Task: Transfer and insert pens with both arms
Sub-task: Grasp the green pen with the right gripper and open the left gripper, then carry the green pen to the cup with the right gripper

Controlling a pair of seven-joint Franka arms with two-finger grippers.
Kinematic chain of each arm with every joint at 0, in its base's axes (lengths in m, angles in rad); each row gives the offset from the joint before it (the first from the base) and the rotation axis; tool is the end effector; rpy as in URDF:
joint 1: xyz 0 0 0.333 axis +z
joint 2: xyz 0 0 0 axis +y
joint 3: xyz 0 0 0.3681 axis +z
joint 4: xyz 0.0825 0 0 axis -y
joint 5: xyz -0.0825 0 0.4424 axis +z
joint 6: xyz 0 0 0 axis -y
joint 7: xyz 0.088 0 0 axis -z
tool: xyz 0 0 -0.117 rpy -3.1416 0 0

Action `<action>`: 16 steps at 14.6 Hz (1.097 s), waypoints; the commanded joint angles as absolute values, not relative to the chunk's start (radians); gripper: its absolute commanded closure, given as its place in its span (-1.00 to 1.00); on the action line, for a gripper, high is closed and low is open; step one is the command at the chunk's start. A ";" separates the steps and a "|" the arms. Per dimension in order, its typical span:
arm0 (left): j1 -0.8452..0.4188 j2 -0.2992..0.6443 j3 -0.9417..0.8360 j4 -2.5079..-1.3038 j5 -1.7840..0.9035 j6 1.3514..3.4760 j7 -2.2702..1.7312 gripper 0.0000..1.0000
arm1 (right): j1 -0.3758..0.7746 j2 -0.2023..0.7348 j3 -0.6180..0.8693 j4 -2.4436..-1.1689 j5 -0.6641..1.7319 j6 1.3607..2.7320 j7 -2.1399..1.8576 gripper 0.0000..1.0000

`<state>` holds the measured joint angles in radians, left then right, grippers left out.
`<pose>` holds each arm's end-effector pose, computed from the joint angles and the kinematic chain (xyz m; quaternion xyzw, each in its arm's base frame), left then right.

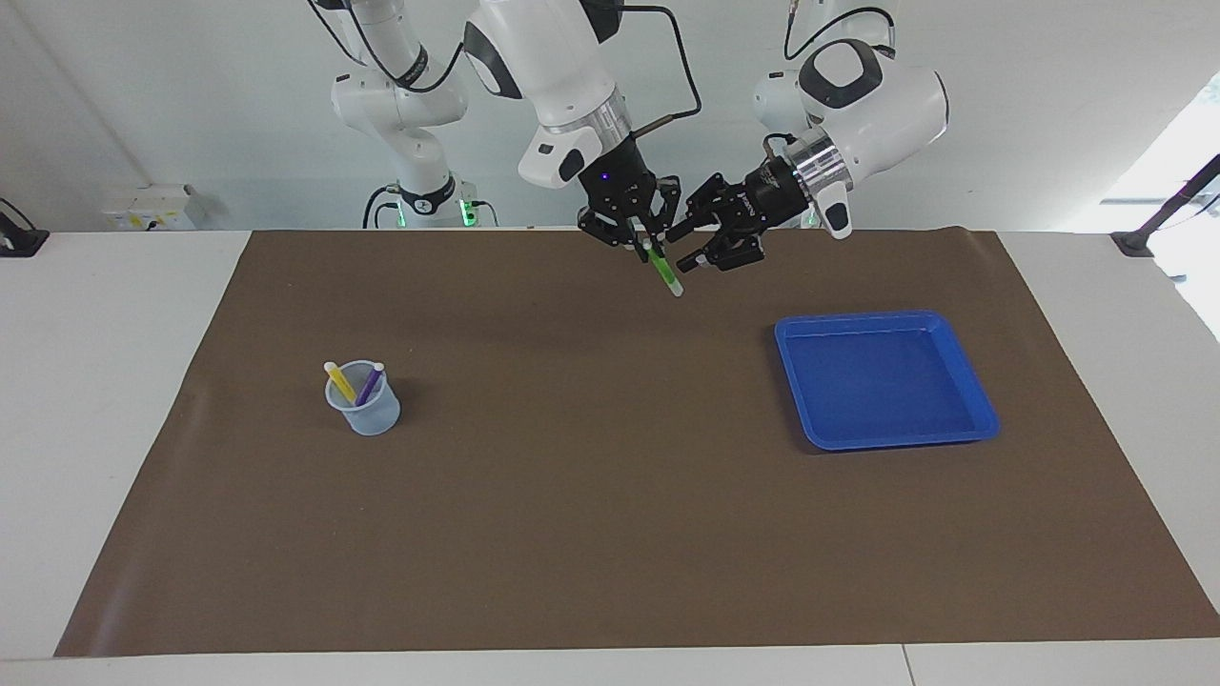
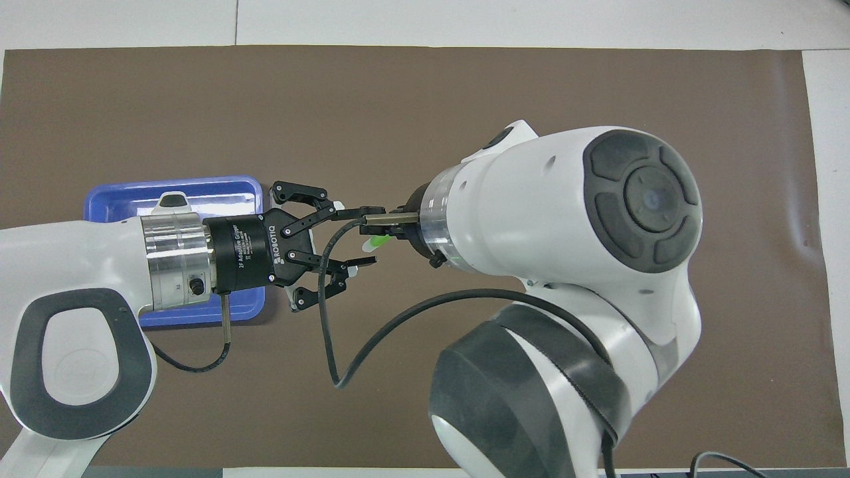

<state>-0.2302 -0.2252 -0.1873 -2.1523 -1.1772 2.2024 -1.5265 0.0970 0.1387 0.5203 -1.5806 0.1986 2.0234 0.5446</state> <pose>0.5008 -0.2728 0.5651 0.5697 0.6630 -0.3218 0.3638 0.5736 0.3946 0.6312 -0.9789 0.0004 -0.0623 0.1945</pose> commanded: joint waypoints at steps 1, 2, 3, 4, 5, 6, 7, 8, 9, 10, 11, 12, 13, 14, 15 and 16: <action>-0.232 -0.253 -0.181 -2.177 -1.193 2.214 -1.531 -1.00 | 0.083 0.115 0.476 -1.636 0.150 2.017 0.432 1.00; -0.227 -0.253 -0.181 -2.178 -1.192 2.214 -1.531 -1.00 | 0.083 0.101 0.454 -1.669 0.140 2.016 0.378 1.00; -0.215 -0.253 -0.181 -2.178 -1.190 2.212 -1.532 -1.00 | 0.084 0.080 0.425 -1.702 0.117 2.014 0.336 1.00; -0.201 -0.253 -0.181 -2.178 -1.184 2.206 -1.534 -1.00 | 0.084 0.069 0.410 -1.724 0.079 2.014 0.304 1.00; -0.189 -0.253 -0.179 -2.178 -1.175 2.200 -1.534 -1.00 | 0.084 0.061 0.394 -1.742 0.030 2.013 0.281 1.00; -0.172 -0.253 -0.179 -2.178 -1.149 2.194 -1.535 -1.00 | 0.084 0.054 0.364 -1.752 -0.010 2.008 0.250 1.00; -0.160 -0.252 -0.179 -2.175 -1.090 2.180 -1.534 -1.00 | 0.084 0.054 0.336 -1.753 -0.032 1.990 0.195 1.00; -0.156 -0.249 -0.179 -2.171 -1.012 2.162 -1.534 -1.00 | 0.084 0.052 0.293 -1.753 -0.038 1.974 0.122 1.00; -0.155 -0.245 -0.178 -2.169 -0.932 2.151 -1.535 -1.00 | 0.084 0.051 0.252 -1.755 -0.044 1.965 0.057 1.00; -0.153 -0.244 -0.178 -2.169 -0.845 2.151 -1.536 -1.00 | 0.084 0.051 0.220 -1.755 -0.057 1.962 -0.004 1.00; -0.153 -0.241 -0.178 -2.168 -0.771 2.152 -1.531 -1.00 | 0.084 0.051 0.191 -1.759 -0.076 1.951 -0.053 1.00; -0.137 -0.238 -0.178 -2.166 -0.699 2.155 -1.528 -1.00 | 0.084 0.048 0.163 -1.759 -0.092 1.942 -0.098 1.00; -0.103 -0.236 -0.179 -2.166 -0.651 2.149 -1.520 -1.00 | 0.084 0.045 0.138 -1.766 -0.094 1.941 -0.142 1.00; -0.077 -0.236 -0.179 -2.166 -0.622 2.145 -1.511 -1.00 | 0.084 0.041 0.112 -1.779 -0.095 1.940 -0.181 1.00; -0.055 -0.236 -0.179 -2.164 -0.611 2.132 -1.496 -1.00 | 0.084 0.034 0.094 -1.792 -0.095 1.942 -0.214 1.00; -0.029 -0.236 -0.179 -2.164 -0.600 2.125 -1.461 -1.00 | 0.084 0.028 0.075 -1.811 -0.095 1.947 -0.241 1.00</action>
